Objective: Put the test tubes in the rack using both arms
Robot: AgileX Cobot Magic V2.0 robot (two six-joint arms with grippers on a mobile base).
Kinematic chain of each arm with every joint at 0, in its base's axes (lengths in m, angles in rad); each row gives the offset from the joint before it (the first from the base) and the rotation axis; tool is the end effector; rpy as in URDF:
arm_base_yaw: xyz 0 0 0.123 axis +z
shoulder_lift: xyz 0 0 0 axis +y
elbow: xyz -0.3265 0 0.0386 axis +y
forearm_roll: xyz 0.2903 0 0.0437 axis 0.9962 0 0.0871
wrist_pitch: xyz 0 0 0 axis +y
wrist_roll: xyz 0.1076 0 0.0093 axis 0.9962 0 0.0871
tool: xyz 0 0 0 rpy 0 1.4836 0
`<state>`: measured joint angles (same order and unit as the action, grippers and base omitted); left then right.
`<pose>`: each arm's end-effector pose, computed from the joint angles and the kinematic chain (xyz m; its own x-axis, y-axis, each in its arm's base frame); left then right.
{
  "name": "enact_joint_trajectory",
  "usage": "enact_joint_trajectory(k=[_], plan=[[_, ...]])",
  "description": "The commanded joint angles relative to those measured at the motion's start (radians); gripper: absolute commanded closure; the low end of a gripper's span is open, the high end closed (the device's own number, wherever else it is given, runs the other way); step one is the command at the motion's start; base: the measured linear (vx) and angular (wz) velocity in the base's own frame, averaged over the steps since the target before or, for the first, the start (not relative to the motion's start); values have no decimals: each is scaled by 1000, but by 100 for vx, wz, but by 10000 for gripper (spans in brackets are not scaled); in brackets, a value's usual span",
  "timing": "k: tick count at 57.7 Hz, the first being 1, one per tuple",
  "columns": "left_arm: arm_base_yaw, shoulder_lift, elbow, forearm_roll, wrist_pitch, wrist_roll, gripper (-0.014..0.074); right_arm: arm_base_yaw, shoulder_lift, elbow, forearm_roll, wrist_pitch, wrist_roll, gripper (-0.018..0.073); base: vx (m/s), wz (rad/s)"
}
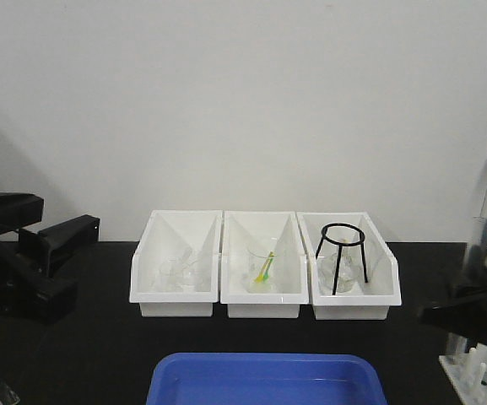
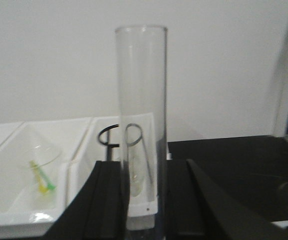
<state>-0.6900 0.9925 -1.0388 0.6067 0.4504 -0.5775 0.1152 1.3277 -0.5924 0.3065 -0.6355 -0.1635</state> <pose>0.2047 -0.1342 0.4492 -0.1950 0.1370 -0.9712 0.4273 0.9032 0.0416 0.3098 0.0164 0.2830 -0.0293 0.0816 -0.9962 0.0675 0.9946 0.0794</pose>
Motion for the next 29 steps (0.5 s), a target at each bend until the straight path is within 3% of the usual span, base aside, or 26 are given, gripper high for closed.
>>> enact_joint_trajectory(k=[1,16,29], plan=[[-7,-19,-37,11,-29,2,119,-79,-43,-28,-28,-92,12,566,0,0],[-7,-19,-37,11,70,1,119,-296,-40,-28,-40,-85,46,566,0,0],[-7,-19,-37,11,116,1,119,-400,10,-28,-204,-110,172,566,0,0]])
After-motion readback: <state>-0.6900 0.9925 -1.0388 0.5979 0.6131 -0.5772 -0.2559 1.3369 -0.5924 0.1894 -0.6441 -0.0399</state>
